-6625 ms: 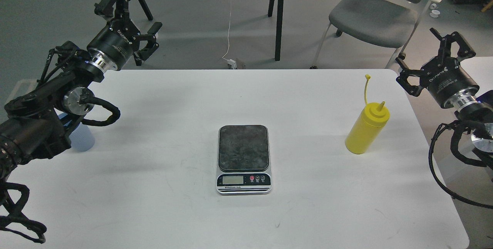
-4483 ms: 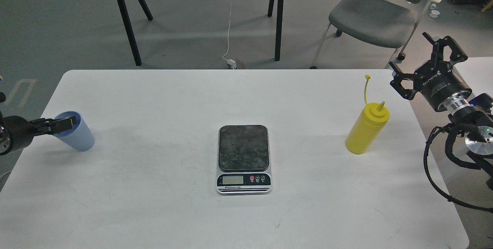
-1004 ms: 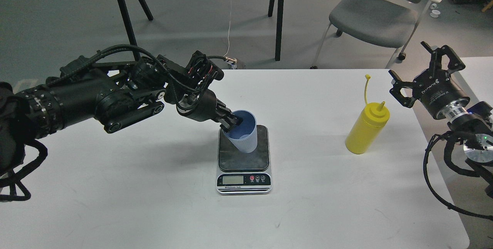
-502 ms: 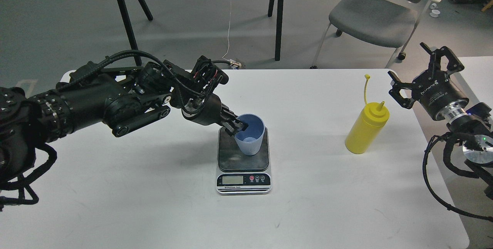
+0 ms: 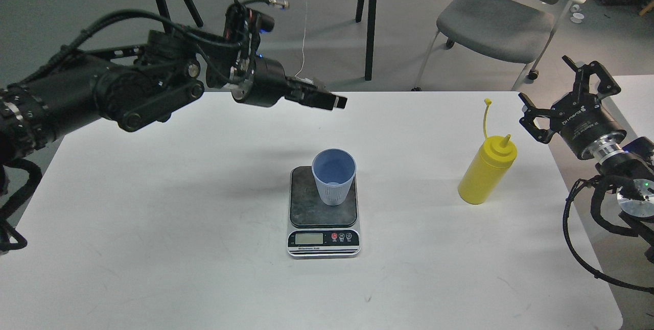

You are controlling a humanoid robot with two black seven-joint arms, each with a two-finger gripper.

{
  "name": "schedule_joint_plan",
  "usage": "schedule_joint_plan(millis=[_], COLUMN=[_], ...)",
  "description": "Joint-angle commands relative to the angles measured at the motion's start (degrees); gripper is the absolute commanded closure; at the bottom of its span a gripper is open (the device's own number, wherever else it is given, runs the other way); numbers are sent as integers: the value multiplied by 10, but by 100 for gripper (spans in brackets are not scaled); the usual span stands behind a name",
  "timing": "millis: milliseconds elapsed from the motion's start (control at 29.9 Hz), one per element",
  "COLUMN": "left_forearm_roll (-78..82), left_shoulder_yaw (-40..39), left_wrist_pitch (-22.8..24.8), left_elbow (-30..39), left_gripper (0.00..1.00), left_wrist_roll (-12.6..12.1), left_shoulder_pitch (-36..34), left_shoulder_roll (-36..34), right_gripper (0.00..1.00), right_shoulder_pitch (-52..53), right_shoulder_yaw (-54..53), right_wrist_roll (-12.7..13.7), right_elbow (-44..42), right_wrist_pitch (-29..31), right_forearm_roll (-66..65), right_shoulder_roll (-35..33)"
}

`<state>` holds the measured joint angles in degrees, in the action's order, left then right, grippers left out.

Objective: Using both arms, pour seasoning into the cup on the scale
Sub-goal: 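Raise the left arm away and move the right gripper to the yellow bottle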

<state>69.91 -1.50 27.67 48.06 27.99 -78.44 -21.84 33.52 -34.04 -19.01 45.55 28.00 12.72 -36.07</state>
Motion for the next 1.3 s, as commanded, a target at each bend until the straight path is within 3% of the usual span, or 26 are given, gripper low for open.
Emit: schedule_joint_plan(millis=[0, 134, 201, 401, 502, 736, 1004, 1271], left_forearm_roll=[-166, -290, -318, -317, -317, -318, -325, -326], left_shoulder_yaw=[-77, -124, -134, -160, -157, -157, -168, -180], left_wrist_pitch=[3, 3, 3, 3, 3, 3, 3, 3], left_elbow=[-14, -42, -55, -65, -66, -70, -78, -78], left_gripper=[8, 8, 7, 6, 6, 5, 5, 5], left_wrist_roll=[0, 0, 0, 0, 0, 0, 0, 0], left_shoulder_pitch=[-5, 9, 32, 75, 79, 85, 109, 154], left_shoulder_roll=[-36, -43, -42, -35, -35, -43, -60, -64], right_gripper=[1, 1, 1, 1, 1, 1, 1, 1], right_shoulder_pitch=[-33, -73, -121, -302, -347, -355, -313, -259], right_shoulder_yaw=[-26, -25, -25, -31, -31, -43, -76, -69], right_wrist_roll=[21, 84, 99, 93, 73, 63, 63, 64], right_elbow=[3, 24, 85, 312, 368, 365, 295, 233], right_wrist_pitch=[0, 0, 0, 0, 0, 0, 0, 0], right_forearm_roll=[28, 151, 219, 292, 289, 283, 235, 227], right_shoulder_roll=[-23, -73, -111, -193, -196, -126, -35, -9])
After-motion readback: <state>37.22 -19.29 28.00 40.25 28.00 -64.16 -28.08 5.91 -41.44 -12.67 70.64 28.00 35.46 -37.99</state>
